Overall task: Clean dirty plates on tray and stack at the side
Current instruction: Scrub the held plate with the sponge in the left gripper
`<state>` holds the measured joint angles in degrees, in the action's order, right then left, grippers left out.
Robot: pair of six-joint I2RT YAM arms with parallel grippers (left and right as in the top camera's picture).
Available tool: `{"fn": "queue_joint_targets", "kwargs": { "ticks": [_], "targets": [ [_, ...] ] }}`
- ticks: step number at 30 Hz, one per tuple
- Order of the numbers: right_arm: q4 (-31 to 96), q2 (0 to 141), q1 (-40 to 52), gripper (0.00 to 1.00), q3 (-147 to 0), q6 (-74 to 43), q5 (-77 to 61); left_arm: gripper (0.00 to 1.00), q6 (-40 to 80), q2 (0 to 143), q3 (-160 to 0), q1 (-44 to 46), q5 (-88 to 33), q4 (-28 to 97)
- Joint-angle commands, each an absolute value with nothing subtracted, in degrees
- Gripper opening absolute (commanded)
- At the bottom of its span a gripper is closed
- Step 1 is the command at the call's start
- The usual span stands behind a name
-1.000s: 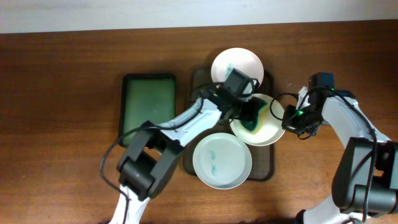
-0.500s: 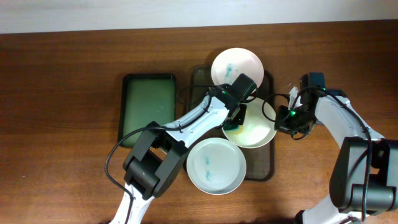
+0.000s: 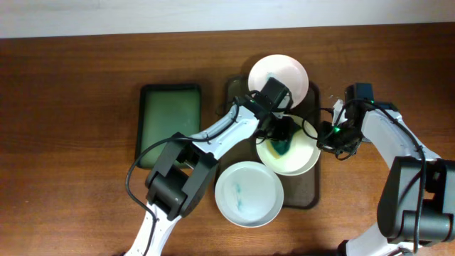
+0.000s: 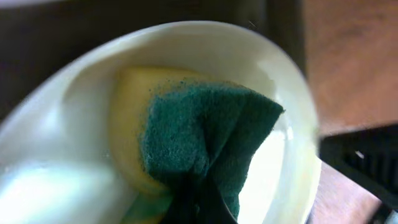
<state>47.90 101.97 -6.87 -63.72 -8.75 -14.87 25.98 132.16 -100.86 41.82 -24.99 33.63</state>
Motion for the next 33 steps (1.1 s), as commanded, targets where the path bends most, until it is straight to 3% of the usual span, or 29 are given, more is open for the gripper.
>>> {"fn": "queue_joint_targets", "kwargs": {
  "ticks": [1, 4, 6, 14, 25, 28, 30, 33],
  "targets": [
    [47.53, 102.17, -7.03, 0.08, -63.53, -5.96, -15.86, 0.00, 25.19, 134.17, -101.19, 43.88, -30.81, 33.89],
    [47.75, 102.17, -7.03, 0.23, -63.53, -5.98, -15.86, 0.00, 25.06, 134.17, -101.21, 43.00, -24.23, 36.36],
    [47.77, 102.17, -7.03, 0.27, -63.53, -5.98, -15.90, 0.00, 24.77, 134.15, -101.21, 41.45, -18.90, 38.87],
    [48.62, 102.19, -4.56, 0.27, -62.41, -5.98, -19.42, 0.00, 24.32, 134.13, -101.21, 34.30, -12.64, 43.42],
    [38.74, 103.53, 4.89, 0.27, -62.33, -12.16, -16.01, 0.00, 21.17, 134.13, -101.21, 37.06, -13.91, 44.29],
    [37.82, 106.59, 5.08, 0.22, -62.33, -12.75, -15.81, 0.00, 21.15, 134.13, -101.21, 36.97, -13.98, 44.45],
    [37.87, 108.60, 5.06, 0.05, -62.35, -12.75, -15.79, 0.00, 21.15, 134.13, -101.21, 36.97, -14.13, 44.62],
    [38.65, 109.54, 4.38, 0.04, -62.33, -16.91, -12.47, 0.00, 21.61, 134.13, -101.21, 37.15, -15.55, 44.64]
  ]
}}
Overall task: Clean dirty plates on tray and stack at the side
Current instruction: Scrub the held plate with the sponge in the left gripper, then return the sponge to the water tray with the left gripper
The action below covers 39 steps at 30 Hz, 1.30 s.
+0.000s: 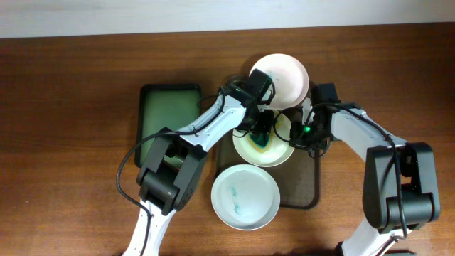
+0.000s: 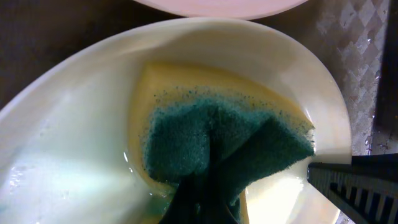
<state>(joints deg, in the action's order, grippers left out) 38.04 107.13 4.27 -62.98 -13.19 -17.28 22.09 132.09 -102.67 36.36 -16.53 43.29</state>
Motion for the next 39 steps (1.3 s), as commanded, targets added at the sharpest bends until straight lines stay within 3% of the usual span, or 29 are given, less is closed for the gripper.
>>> {"fn": "queue_joint_targets", "kwargs": {
  "ticks": [1, 4, 11, 19, 22, 27, 31, 39],
  "targets": [
    [38.96, 109.49, 3.97, 0.04, -62.33, -18.87, -10.20, 0.00, 23.27, 134.13, -101.21, 37.45, -17.41, 44.64],
    [39.29, 109.49, 3.07, 0.04, -62.33, -20.03, -9.80, 0.00, 25.36, 134.13, -101.21, 37.78, -20.38, 44.29],
    [40.27, 109.49, 2.44, 0.04, -62.33, -19.86, -9.17, 0.00, 23.73, 134.06, -102.69, 32.64, 7.31, 53.47],
    [40.56, 109.49, 2.44, 0.04, -62.33, -19.86, -9.17, 0.00, 23.00, 134.08, -103.88, 33.78, 11.22, 55.18],
    [40.91, 109.49, 2.44, 0.04, -62.33, -19.86, -9.17, 0.00, 23.05, 134.08, -103.90, 34.09, 18.44, 55.61],
    [40.93, 109.49, 2.44, 0.04, -62.33, -19.86, -9.17, 0.00, 22.63, 134.08, -103.90, 34.28, 16.95, 56.90],
    [41.10, 109.49, 2.44, 0.04, -62.33, -19.86, -9.17, 0.00, 24.18, 134.06, -105.82, 34.20, 22.48, 60.16],
    [42.00, 109.49, 2.44, 0.04, -62.33, -19.81, -9.15, 0.00, 22.17, 134.02, -119.35, 33.98, 10.61, 68.82]
  ]
}}
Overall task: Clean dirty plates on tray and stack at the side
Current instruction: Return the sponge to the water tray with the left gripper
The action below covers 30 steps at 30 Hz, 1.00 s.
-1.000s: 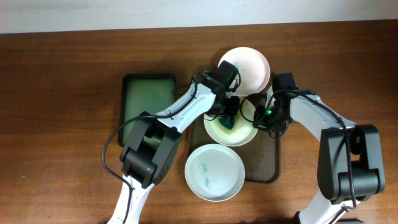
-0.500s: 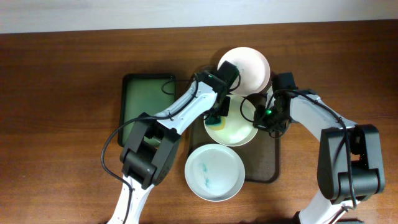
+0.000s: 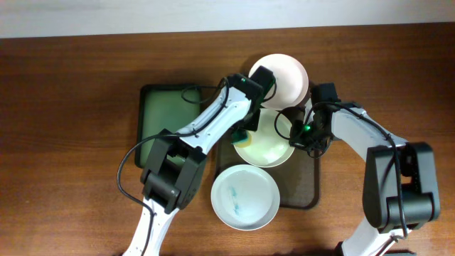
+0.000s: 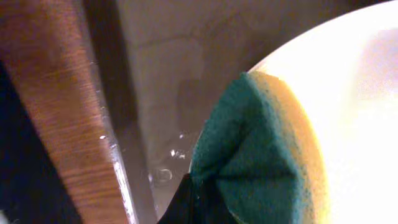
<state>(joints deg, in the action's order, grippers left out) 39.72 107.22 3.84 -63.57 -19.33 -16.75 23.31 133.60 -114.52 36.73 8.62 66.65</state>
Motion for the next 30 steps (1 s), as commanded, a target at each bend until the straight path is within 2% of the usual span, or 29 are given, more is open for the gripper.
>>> {"fn": "queue_joint_targets", "kwargs": {
  "ticks": [1, 7, 13, 21, 22, 23, 24, 25, 26, 27, 29, 30],
  "targets": [
    [42.19, 109.49, 2.44, 0.04, -62.33, -19.81, -9.15, 0.00, 22.17, 133.97, -120.64, 33.98, 9.56, 69.73],
    [42.68, 109.49, 2.44, 0.04, -62.35, -18.48, -9.19, 0.00, 17.98, 130.85, -124.53, 32.71, 7.49, 76.31],
    [42.41, 109.49, 2.44, 0.04, -62.35, -16.75, -9.23, 0.00, 17.89, 127.37, -124.42, 23.86, 12.25, 85.25],
    [41.56, 109.49, 2.59, 0.05, -62.35, -16.75, -9.41, 0.00, 17.91, 127.37, -108.38, 14.04, 11.57, 75.70],
    [41.45, 109.49, 2.59, 0.15, -62.35, -16.78, -9.41, 0.00, 17.91, 127.37, -106.19, 12.99, 11.57, 74.17],
    [41.30, 109.49, 2.59, 0.45, -62.35, -16.80, -9.43, 0.00, 17.87, 127.37, -105.45, 11.68, 10.83, 74.04],
    [41.34, 109.49, 2.59, 0.47, -62.35, -16.78, -9.43, 0.00, 17.19, 127.09, -105.47, 11.03, 9.39, 74.04],
    [41.32, 109.49, 2.59, 0.43, -62.35, -16.78, -9.74, 0.05, 16.56, 126.28, -105.47, 10.44, 7.20, 74.13],
    [41.21, 109.49, 2.59, 0.27, -62.35, -16.78, -10.07, 0.13, 16.58, 125.60, -105.47, 10.15, 6.28, 74.13],
    [41.15, 109.49, 2.59, 0.04, -62.43, -16.75, -10.98, 0.21, 16.56, 123.94, -105.47, 9.76, 4.75, 74.04],
    [42.02, 109.06, 2.59, 0.04, -63.31, -16.51, -16.03, 0.39, 16.58, 119.42, -105.47, 9.56, 3.79, 73.95],
    [42.96, 108.40, 2.59, 0.04, -64.05, -15.62, -17.85, 0.54, 16.58, 116.86, -105.47, 9.58, 3.81, 73.97]
  ]
}}
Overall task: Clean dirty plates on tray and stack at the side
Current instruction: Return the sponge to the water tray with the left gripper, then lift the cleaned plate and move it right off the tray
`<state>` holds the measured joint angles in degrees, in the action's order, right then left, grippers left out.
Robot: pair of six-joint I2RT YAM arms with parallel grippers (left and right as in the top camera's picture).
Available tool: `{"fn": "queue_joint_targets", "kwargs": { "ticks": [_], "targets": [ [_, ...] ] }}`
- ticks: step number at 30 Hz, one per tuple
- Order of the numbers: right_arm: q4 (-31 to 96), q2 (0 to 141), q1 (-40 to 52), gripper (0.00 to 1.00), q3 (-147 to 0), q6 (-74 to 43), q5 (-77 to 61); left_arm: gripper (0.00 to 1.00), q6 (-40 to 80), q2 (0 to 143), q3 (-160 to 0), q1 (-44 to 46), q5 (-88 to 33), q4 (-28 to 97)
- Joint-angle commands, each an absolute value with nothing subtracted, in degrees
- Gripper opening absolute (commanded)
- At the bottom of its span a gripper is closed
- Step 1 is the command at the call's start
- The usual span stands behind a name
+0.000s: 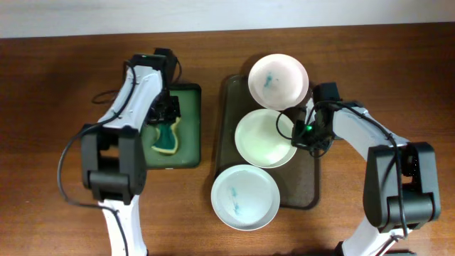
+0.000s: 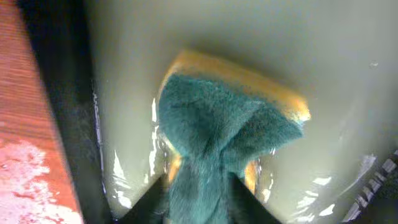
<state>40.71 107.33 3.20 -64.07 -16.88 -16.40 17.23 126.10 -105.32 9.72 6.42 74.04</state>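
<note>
In the left wrist view my left gripper (image 2: 199, 208) is shut on the green and yellow sponge (image 2: 217, 118), which dips into murky water in the green tub (image 2: 329, 56). Overhead, that gripper (image 1: 164, 122) hangs over the tub (image 1: 188, 107) with the sponge (image 1: 166, 139) below it. Three white plates lie on the dark tray (image 1: 306, 192): the far plate (image 1: 278, 78) and the near plate (image 1: 245, 195) carry blue smears, while the middle plate (image 1: 261, 139) looks clean. My right gripper (image 1: 300, 132) sits on the middle plate's right rim, seemingly shut on it.
The tub stands left of the tray on the wooden table (image 1: 64, 107). A pale wall edge (image 1: 213, 14) runs along the back. The right arm's body lies across the tray's right side.
My left gripper has carried the sponge from the middle plate's left rim over to the tub, where the sponge now sits in the water. The right gripper and the plates have not moved.
First the sponge was pressed into the middle plate while my right gripper stood off to its right. Then the plate lay further left with the right gripper at its rim, sponge still inside. Later the sponge was at the plate's left edge; now it is in the tub.
</note>
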Motion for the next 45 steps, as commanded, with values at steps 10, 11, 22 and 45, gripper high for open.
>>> {"fn": "queue_joint_targets", "kwargs": {
  "ticks": [10, 11, 22, 45],
  "targets": [
    [49.06, 87.26, 4.23, 0.04, -65.95, -17.04, 1.26, 1.00, 16.64, 102.80, -105.47, 9.58, 1.85, 79.70],
    [49.19, 85.01, 5.61, 0.04, -65.95, -17.02, 4.54, 0.99, 16.64, 102.85, -105.47, 9.58, 1.85, 80.73],
    [49.47, 80.71, 25.12, 0.04, -65.98, -17.02, 41.60, 1.00, 16.62, 102.89, -105.45, 9.58, 1.87, 81.49],
    [49.93, 80.71, 37.23, 0.04, -68.88, -8.97, 61.98, 0.99, 16.62, 102.89, -105.45, 9.58, 1.87, 81.52]
  ]
}}
